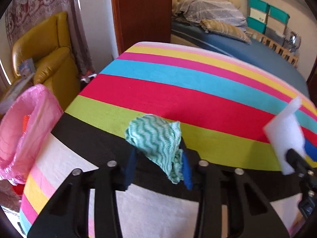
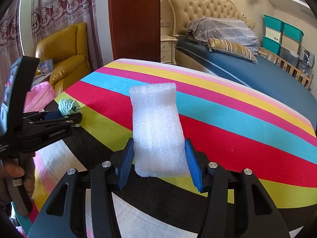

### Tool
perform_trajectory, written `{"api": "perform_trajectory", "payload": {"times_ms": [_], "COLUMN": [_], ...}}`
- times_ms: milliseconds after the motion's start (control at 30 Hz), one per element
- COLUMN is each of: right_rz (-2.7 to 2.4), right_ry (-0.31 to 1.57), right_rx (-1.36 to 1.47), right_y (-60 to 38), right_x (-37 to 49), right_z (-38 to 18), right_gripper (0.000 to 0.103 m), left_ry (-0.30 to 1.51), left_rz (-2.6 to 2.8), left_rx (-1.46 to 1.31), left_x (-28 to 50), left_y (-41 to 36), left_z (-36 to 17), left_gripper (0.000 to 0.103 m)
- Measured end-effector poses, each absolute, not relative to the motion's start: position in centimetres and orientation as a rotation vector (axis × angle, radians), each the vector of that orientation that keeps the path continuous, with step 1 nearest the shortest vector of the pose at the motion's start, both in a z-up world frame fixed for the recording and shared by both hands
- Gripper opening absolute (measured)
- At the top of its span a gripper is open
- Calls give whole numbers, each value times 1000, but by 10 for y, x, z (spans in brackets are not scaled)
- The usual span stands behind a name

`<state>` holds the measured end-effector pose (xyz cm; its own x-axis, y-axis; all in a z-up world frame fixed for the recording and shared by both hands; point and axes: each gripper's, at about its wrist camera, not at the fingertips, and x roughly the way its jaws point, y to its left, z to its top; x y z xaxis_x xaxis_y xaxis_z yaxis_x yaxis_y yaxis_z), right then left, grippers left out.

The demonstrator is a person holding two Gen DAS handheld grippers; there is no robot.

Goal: Collect trash
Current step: 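Carry the teal cloth and foam block over the pink bin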

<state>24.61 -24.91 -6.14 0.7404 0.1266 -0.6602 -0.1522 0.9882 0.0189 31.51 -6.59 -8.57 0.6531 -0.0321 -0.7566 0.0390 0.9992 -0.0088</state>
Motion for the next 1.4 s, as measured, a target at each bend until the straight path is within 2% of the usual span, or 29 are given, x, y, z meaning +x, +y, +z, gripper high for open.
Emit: {"api": "perform_trajectory", "payload": {"times_ms": [800, 1400], "right_rz": [206, 389], "right_ry": [755, 695], "right_rx": [-22, -107], "right_y": [-241, -152], "right_x": [243, 185], "right_z": [-62, -40], "right_gripper": [49, 49], "left_ry": [756, 684], "left_rz": [-41, 5], "left_rx": [31, 85], "left_x": [222, 149], "left_y": [-29, 35], "left_z": [-77, -65], "left_gripper": [34, 35]}}
